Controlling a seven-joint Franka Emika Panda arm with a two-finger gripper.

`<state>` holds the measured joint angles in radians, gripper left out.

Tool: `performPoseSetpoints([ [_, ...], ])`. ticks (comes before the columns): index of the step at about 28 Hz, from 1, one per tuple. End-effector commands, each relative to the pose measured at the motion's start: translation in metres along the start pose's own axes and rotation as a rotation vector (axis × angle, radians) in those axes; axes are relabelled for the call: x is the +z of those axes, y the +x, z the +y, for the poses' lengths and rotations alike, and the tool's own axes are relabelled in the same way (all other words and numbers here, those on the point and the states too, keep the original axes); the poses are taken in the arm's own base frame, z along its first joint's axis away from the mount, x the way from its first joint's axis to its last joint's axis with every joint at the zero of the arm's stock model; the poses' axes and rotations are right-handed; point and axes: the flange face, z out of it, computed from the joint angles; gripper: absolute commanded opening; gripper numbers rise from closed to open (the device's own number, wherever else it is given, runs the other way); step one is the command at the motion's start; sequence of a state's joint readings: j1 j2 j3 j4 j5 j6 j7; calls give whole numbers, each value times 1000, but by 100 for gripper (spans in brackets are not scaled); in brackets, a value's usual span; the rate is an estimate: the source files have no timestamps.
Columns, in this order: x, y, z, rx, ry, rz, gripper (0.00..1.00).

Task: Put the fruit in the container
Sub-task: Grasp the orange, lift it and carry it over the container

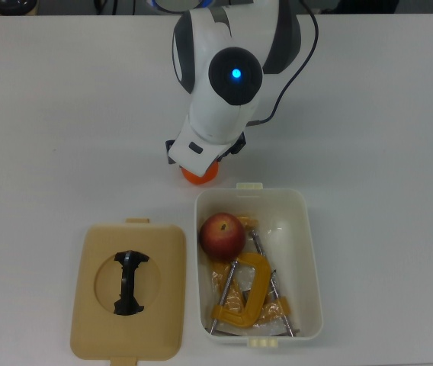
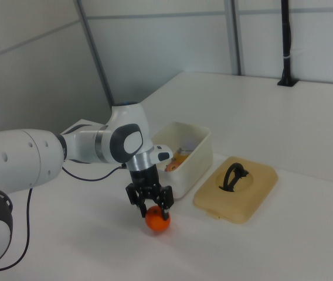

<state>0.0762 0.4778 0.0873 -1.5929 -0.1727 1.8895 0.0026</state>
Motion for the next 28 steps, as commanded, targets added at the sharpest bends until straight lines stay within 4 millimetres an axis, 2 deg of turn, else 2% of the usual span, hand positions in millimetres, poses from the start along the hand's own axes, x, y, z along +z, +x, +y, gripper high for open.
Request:
performPoseSetpoints([
  [1,-44,-10,14,-11,13,69,1],
  [3,-52,-12,17,1,26,84,1],
  [4,-67,-14,22,16,42,111,1],
  [8,-99,-17,29,44,64,171,1],
  [9,-116,-16,31,52,73,206,2],
  [13,-143,-16,36,72,94,269,2],
  [14,-157,-13,37,78,103,324,2],
  [18,-170,-4,37,130,112,436,5],
  [21,-166,14,30,191,121,532,12],
  [22,-163,18,29,203,123,550,16],
  [23,-162,21,29,216,127,566,25],
  [24,-159,25,29,239,131,588,54],
  [26,-157,26,29,251,131,591,93],
  [27,-157,26,29,251,131,591,100],
  [28,-158,26,29,251,131,592,100],
])
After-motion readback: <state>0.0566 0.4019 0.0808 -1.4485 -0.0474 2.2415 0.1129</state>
